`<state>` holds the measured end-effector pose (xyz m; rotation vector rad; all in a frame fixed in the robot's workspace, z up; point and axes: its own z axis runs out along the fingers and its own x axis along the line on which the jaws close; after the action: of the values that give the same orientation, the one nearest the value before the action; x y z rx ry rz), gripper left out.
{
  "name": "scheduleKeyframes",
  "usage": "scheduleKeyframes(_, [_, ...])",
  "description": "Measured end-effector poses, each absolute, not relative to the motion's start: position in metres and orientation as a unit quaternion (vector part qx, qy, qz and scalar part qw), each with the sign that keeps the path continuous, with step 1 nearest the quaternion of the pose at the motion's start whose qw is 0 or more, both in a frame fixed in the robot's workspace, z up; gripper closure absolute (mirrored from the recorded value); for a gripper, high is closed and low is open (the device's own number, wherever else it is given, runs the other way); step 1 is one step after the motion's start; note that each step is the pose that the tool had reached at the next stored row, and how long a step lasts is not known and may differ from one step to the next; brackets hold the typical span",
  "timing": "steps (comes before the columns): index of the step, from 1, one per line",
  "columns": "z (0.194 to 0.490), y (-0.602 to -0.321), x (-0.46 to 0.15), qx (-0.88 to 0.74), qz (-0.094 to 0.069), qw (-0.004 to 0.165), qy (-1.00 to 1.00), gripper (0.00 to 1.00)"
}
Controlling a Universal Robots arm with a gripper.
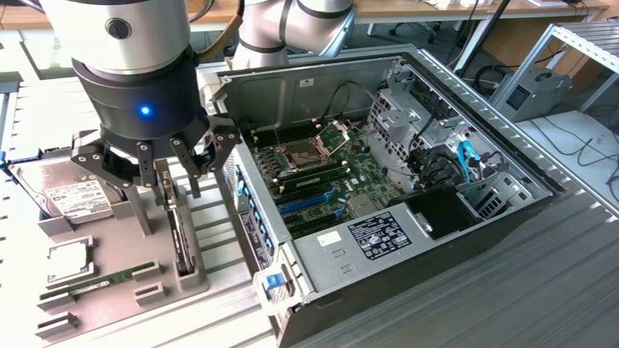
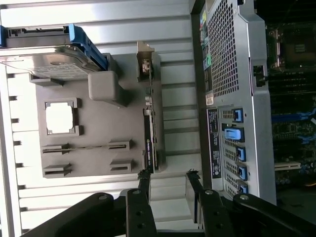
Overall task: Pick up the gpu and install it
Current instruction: 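Pick up the gpu and move the gpu toward the slot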
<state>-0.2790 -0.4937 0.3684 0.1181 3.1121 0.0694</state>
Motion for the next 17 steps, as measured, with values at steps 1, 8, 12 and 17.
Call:
scheduleKeyframes(1, [0.3680, -0.4937, -0.2790, 0.038, 0.022, 0.013, 0.999, 0.58])
scheduleKeyframes(8, [0.3654, -0.4938, -0.2790, 0.038, 0.022, 0.013, 0.999, 0.58])
scheduleKeyframes(12, [0.3638, -0.4938, -0.2790, 0.038, 0.022, 0.013, 0.999, 0.58])
scheduleKeyframes(17, [0.3615, -0.4938, -0.2790, 0.038, 0.022, 0.013, 0.999, 0.58])
